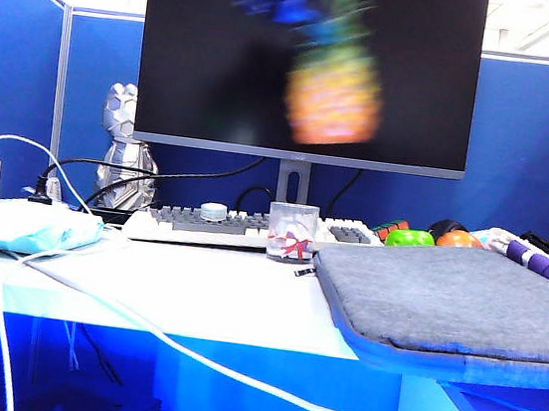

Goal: Pick up the pineapple and place it above the gray bag.

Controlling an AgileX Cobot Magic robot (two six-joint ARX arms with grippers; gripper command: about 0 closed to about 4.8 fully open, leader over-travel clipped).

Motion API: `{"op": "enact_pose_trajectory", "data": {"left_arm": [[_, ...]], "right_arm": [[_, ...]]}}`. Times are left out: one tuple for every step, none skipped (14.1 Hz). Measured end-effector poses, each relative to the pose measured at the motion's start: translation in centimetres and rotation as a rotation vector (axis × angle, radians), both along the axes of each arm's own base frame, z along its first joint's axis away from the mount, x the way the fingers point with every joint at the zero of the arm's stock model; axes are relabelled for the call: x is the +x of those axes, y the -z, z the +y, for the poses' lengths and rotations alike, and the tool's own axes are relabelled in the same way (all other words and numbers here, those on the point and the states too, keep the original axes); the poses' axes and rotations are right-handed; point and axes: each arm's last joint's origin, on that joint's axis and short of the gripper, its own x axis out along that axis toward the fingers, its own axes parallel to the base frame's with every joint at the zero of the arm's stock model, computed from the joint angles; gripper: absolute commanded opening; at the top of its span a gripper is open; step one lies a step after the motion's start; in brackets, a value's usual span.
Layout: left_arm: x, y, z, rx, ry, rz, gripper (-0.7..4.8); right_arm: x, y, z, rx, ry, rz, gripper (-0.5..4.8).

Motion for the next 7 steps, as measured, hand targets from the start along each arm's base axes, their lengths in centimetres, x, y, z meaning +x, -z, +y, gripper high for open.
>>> {"op": "enact_pose_trajectory", "data": {"left_arm": [[-1.4, 0.2, -2.5, 0.021, 0.063, -0.01, -0.05], [-2.7, 0.6, -4.7, 0.043, 0.128, -0.008, -0.05], [-3.8, 0.8, -6.2, 0.063, 0.178, -0.017, -0.05], [-4.3, 0.9, -6.9, 0.077, 0.204, -0.039, -0.05], [-4.3, 1.0, -7.1, 0.078, 0.206, -0.047, -0.05], [-3.7, 1.8, -7.3, 0.078, 0.198, -0.039, -0.05], [-2.6, 3.6, -7.7, 0.084, 0.186, -0.001, -0.05]], "right_arm": [[0.0, 0.0, 0.0, 0.0, 0.0, 0.0, 0.04], [0.0, 0.0, 0.0, 0.0, 0.0, 0.001, 0.05], [0.0, 0.0, 0.0, 0.0, 0.0, 0.001, 0.05], [0.0, 0.0, 0.0, 0.0, 0.0, 0.001, 0.05], [0.0, 0.0, 0.0, 0.0, 0.0, 0.001, 0.04], [0.0, 0.0, 0.0, 0.002, -0.001, 0.001, 0.04], [0.0, 0.0, 0.0, 0.006, -0.002, 0.002, 0.05]]}}
